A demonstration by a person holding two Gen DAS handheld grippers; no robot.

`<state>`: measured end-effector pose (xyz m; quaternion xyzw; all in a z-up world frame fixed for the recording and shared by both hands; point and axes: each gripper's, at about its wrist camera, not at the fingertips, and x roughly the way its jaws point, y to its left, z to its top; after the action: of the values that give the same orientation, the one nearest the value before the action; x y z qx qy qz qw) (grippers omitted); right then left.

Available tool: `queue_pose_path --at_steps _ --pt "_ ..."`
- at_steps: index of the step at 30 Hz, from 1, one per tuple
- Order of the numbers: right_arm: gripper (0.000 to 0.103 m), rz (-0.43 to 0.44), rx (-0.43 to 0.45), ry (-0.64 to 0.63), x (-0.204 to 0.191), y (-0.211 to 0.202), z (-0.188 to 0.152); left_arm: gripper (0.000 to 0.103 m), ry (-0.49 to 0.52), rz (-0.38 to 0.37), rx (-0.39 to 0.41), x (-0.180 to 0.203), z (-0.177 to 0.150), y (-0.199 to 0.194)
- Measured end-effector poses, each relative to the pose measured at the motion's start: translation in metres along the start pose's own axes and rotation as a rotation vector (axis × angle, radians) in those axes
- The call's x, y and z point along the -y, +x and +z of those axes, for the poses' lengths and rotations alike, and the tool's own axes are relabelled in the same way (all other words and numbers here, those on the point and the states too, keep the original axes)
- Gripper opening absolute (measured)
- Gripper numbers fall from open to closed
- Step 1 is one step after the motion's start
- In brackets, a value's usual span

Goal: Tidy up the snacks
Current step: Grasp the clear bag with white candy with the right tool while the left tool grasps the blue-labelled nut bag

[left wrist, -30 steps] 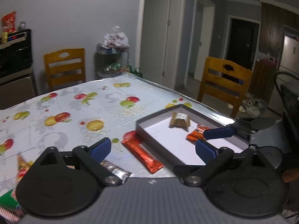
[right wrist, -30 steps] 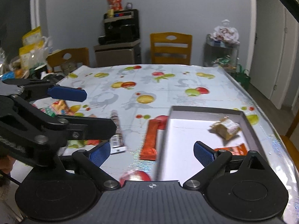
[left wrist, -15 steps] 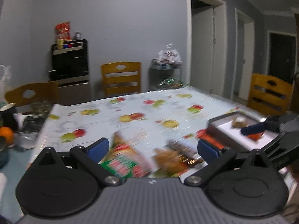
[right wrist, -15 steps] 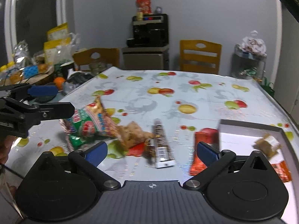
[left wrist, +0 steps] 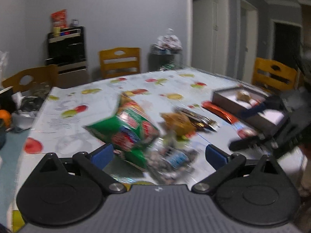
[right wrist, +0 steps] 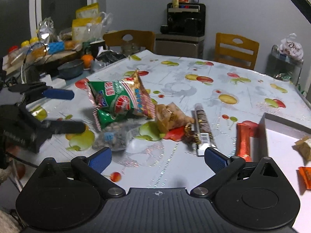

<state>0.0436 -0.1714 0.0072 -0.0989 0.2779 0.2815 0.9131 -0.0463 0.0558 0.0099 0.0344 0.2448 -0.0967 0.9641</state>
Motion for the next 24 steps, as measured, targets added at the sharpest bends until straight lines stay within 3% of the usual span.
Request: queue_pose_path --at_steps 5,11,13,17,19,24 --pt "0.102 -0.033 -0.012 0.021 0.016 -0.007 -0.007 0.102 0.109 -0.008 -0.021 0.028 -0.003 0.021" --pt "0.099 -0.094 -0.048 0.015 0.028 -0.013 -0.021 0.1 0.139 -0.016 -0.059 0.042 0.0 0.047" --pt "0.095 -0.111 -0.064 0.023 0.032 -0.013 -0.023 0.095 0.134 -0.01 -0.063 0.043 0.001 0.053" --pt "0.074 -0.134 -0.108 0.048 0.039 -0.006 -0.023 0.072 0.078 -0.026 -0.098 0.038 0.004 0.064" --pt "0.067 -0.157 -0.133 0.06 0.042 -0.001 -0.024 0.07 0.06 -0.027 -0.107 0.036 0.004 0.068" --pt "0.065 -0.192 -0.163 0.093 0.05 0.008 -0.025 0.068 0.026 -0.024 -0.107 0.031 0.003 0.07"
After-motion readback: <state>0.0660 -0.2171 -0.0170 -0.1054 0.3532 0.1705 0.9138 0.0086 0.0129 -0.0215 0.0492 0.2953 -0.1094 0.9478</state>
